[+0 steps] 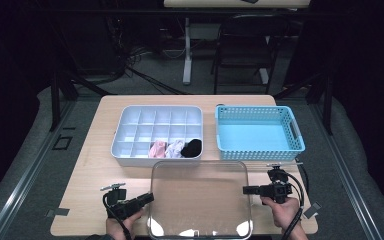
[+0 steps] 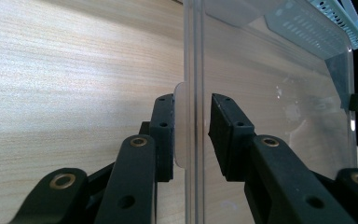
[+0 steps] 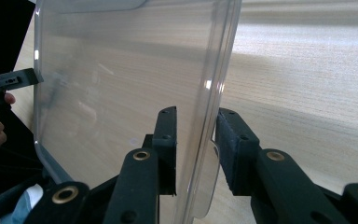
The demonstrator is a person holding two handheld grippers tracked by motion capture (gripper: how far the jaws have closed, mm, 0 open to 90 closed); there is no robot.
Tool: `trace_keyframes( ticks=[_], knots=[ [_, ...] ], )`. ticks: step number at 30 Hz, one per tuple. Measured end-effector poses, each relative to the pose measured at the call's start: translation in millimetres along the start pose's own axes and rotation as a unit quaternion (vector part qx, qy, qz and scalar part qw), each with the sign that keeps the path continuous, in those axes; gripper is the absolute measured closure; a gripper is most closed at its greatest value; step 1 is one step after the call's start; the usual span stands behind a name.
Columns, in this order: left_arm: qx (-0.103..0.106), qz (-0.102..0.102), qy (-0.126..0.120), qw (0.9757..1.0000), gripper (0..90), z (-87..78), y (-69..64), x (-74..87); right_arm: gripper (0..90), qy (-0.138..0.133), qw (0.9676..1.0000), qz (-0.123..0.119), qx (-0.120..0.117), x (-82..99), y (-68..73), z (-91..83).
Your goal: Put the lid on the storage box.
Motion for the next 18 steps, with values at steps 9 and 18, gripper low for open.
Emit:
trace_keyframes(
  ticks=[9, 18],
  knots=[
    [0.005, 0.004, -0.007, 1.0000, 71.6, -6.3, -3.4, -2.6, 71.6, -0.017, 0.9998, -0.002, -0.012, -2.4, 3.6, -7.3],
    [0.018, 0.003, -0.034, 0.9993, 72.5, -20.8, -12.6, -13.9, 72.4, -0.050, 0.9983, -0.006, -0.029, -6.6, 13.6, -18.5]
  ],
)
Point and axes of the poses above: each handheld gripper's, and its own axes: z roughly forward along the jaws, x roughly out of its underside, y roughly to its left, the point moved 1 cm from there along z, roughly forward along the jaws, and after that the axes turned 8 degrees about -y, right-handed, at the moved point
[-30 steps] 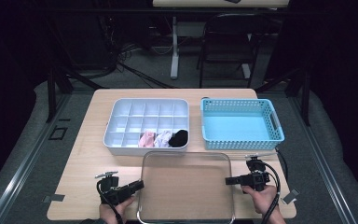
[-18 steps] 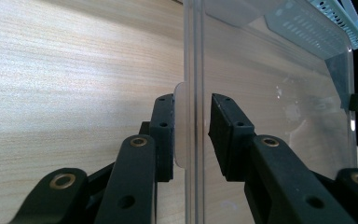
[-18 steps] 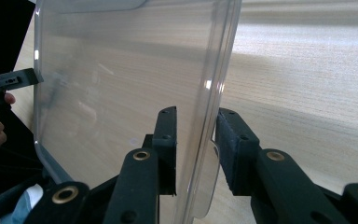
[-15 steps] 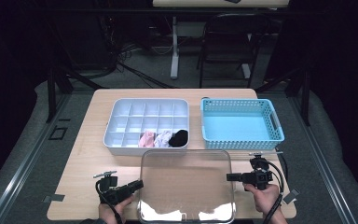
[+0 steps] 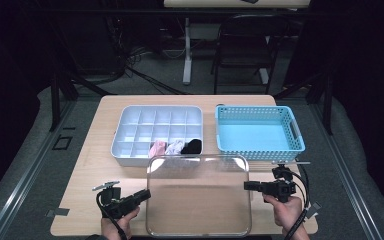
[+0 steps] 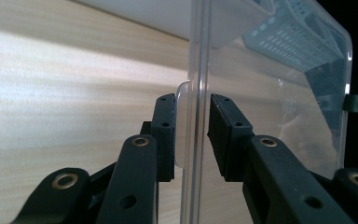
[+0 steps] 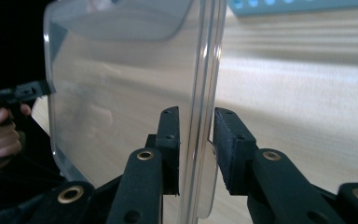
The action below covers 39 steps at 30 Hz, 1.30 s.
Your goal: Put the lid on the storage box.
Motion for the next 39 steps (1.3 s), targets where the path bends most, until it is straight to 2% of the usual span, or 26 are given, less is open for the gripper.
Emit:
trace_keyframes(
  ticks=[6, 19, 25, 29, 33, 39],
  knots=[
    [0.005, 0.016, -0.003, 0.9999, 72.8, -1.4, -2.6, -10.8, 72.4, -0.014, 0.9999, -0.007, 0.000, -6.5, 6.7, -3.3],
    [0.016, 0.022, -0.002, 0.9996, 72.6, 1.9, 3.6, -31.4, 72.9, -0.031, 0.9991, -0.031, 0.000, -27.9, 17.6, -1.2],
    [0.016, 0.034, -0.006, 0.9993, 72.6, 2.0, 8.4, -44.9, 73.0, -0.034, 0.9988, -0.035, -0.004, -40.0, 23.1, 6.4],
    [0.017, 0.030, -0.005, 0.9994, 72.5, 2.5, 12.2, -51.7, 73.0, -0.034, 0.9985, -0.043, -0.003, -47.8, 27.2, 10.5],
    [0.017, 0.037, -0.004, 0.9992, 72.5, 3.2, 14.2, -58.4, 73.0, -0.037, 0.9983, -0.044, -0.004, -53.4, 28.8, 15.0],
    [0.019, 0.037, -0.001, 0.9991, 72.5, 4.6, 16.3, -68.6, 73.1, -0.040, 0.9980, -0.048, -0.003, -63.7, 32.7, 18.7]
  ],
)
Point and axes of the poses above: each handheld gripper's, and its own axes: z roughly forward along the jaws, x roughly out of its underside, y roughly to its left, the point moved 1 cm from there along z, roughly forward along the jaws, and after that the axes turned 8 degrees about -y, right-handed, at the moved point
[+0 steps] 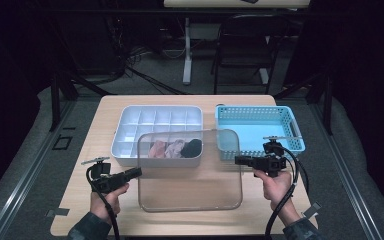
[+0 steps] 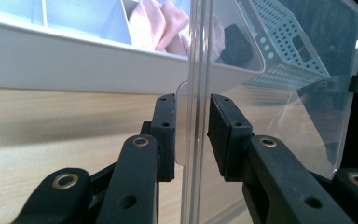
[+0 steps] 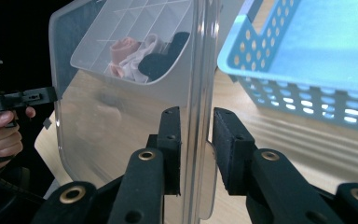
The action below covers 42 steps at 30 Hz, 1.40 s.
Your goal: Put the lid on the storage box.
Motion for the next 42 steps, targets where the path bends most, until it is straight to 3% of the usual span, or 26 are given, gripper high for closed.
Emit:
trace_keyframes(
  ticks=[19, 30, 38, 42],
  knots=[
    [-0.006, 0.032, -0.005, 0.9995, 72.1, 3.0, 8.2, -50.3, 73.1, -0.014, 0.9998, -0.016, 0.000, -36.0, 13.0, 17.6],
    [-0.019, 0.052, -0.016, 0.9983, 71.8, 5.9, 13.9, -78.9, 72.9, -0.022, 0.9997, -0.008, -0.002, -57.4, 13.9, 37.0],
    [-0.026, 0.056, -0.020, 0.9979, 71.5, 8.4, 17.3, -102.3, 73.0, -0.033, 0.9994, 0.003, -0.004, -74.7, 15.2, 49.3],
    [-0.036, 0.058, -0.034, 0.9970, 71.0, 7.8, 18.4, -113.9, 72.9, -0.035, 0.9993, 0.012, -0.006, -80.7, 15.5, 57.3]
  ],
)
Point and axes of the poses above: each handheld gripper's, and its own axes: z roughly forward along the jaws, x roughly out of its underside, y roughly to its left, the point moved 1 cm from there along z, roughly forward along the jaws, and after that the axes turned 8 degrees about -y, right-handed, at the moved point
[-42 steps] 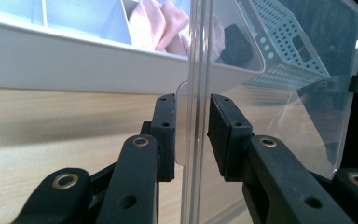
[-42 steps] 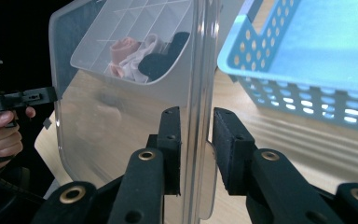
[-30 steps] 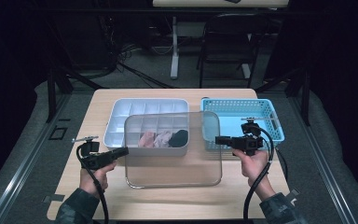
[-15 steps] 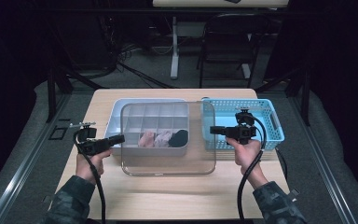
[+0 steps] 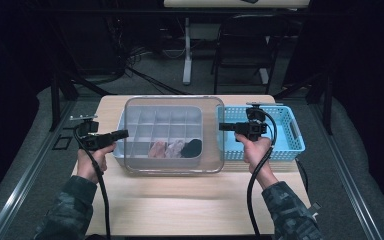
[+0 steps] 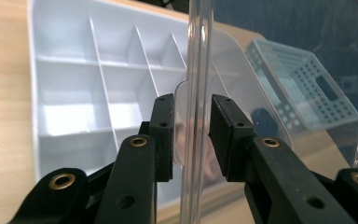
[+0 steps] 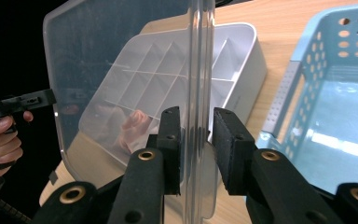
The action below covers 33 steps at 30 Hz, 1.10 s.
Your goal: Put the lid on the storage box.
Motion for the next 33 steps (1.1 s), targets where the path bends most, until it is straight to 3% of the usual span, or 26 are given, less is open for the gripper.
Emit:
trace_keyframes(
  ticks=[4, 18, 33],
  knots=[
    [-0.015, 0.005, -0.008, 0.9998, 70.7, -0.2, 3.6, -4.8, 72.7, -0.004, 1.0000, 0.007, 0.002, -0.2, 0.9, 10.6],
    [-0.035, -0.014, -0.018, 0.9991, 70.3, 1.4, 22.3, -19.1, 71.6, -0.025, 0.9994, 0.007, 0.022, -2.1, 9.3, 39.5],
    [-0.051, -0.023, 0.004, 0.9984, 69.9, 14.5, 43.8, -43.2, 71.5, -0.024, 0.9990, 0.025, 0.027, -16.7, 11.3, 66.9]
  ],
)
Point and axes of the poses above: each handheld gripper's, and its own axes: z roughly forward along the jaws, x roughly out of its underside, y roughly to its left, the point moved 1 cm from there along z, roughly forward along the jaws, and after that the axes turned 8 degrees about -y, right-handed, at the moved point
